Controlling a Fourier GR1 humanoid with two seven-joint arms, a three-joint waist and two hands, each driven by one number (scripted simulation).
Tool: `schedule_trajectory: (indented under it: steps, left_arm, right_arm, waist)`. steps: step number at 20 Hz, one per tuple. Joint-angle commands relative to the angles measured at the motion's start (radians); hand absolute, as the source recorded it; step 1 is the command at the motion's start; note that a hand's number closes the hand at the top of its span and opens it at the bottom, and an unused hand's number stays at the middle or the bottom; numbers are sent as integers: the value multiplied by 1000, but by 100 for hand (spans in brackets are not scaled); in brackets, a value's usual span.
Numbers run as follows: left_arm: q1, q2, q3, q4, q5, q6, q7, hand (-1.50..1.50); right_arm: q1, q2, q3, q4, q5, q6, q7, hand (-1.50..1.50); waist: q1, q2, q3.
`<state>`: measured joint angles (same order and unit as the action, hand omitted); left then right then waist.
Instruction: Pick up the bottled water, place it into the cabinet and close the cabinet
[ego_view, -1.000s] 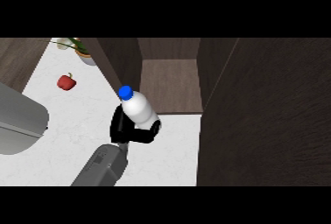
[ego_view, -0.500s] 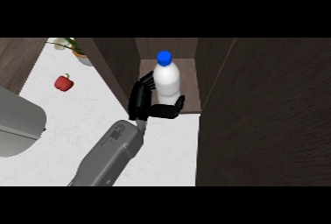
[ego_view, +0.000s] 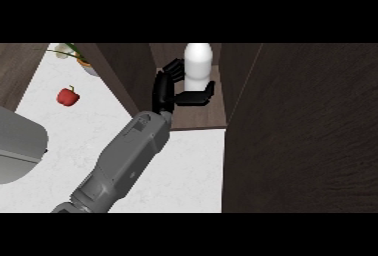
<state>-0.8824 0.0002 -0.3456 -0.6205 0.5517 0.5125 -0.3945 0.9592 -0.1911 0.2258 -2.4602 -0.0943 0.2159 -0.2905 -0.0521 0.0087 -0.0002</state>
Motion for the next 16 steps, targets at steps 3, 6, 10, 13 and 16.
schedule_trajectory:
  steps: [3,6,10,13,16]
  left_arm:
    - [-80,0,-50,201,-97,35,-30,150]
    - [-143,0,-3,311,-85,97,-20,150]
    - [-168,9,84,381,-37,104,-51,150]
    - [-198,21,122,400,-20,105,-91,150]
    - [-203,29,118,453,-37,91,-109,150]
  right_arm:
    - [-19,-15,-52,-48,-109,18,45,-150]
    - [16,-23,-41,-86,-106,43,33,-150]
    - [13,1,-10,-38,-54,55,-14,-150]
    - [10,0,-32,-72,-89,40,40,-150]
    - [-1,-3,-45,-31,-97,65,3,-150]
  waist:
    - [6,6,1]
    - [-27,14,0]
    - [-32,14,-1]
    - [-31,19,-2]
    - [-43,24,-1]
